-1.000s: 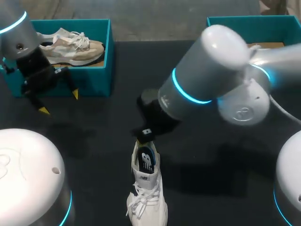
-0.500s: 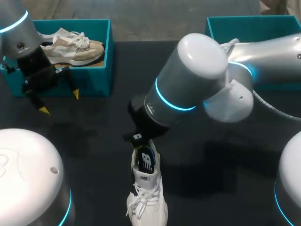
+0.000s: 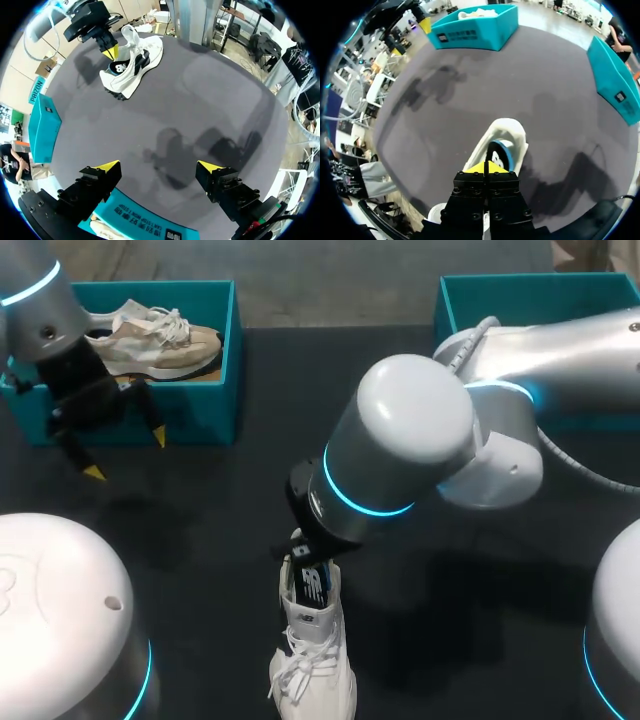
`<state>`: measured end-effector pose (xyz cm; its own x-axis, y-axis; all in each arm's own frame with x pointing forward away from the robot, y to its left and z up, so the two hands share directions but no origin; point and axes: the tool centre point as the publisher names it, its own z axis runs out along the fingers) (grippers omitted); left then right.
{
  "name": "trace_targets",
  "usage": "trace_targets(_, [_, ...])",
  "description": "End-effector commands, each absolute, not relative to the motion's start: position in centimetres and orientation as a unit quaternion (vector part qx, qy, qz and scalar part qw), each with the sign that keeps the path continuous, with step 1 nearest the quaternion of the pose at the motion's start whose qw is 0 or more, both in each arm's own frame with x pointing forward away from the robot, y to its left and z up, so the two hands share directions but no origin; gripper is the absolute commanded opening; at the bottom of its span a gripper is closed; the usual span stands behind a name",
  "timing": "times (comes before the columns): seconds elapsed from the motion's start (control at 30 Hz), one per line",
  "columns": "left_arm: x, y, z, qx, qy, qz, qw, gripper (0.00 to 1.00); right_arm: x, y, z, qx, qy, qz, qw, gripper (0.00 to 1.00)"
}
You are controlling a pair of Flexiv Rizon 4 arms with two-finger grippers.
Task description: Take the shoe out of the shoebox, open the shoe tongue, remove and reinsert the insole, then place the shoe into the shoebox
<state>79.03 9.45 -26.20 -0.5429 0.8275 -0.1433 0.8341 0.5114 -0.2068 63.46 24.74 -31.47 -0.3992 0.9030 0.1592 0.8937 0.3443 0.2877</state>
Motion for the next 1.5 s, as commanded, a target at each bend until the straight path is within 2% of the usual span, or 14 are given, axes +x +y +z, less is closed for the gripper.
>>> trace_targets(0.03, [79.3, 9.3, -26.2, 0.478, 0.869, -0.124, 0.010, 1.00, 63.1, 25.0, -31.1, 0.560, 0.813, 0.150, 0.047, 0.00])
trace_targets(0.4, [79.3, 9.3, -26.2, 0.478, 0.869, -0.124, 0.010, 1.00, 63.8, 25.9, -32.6, 0.616, 0.777, 0.113, 0.058, 0.00])
trace_targets(0.87, [79.3, 9.3, -26.2, 0.478, 0.869, -0.124, 0.010, 1.00, 64.1, 25.2, -33.9, 0.678, 0.717, 0.063, 0.151, 0.00])
trace_targets(1.5, [79.3, 9.3, -26.2, 0.478, 0.869, -0.124, 0.010, 1.00, 67.0, 25.3, -38.9, 0.671, 0.731, 0.055, 0.113, 0.00])
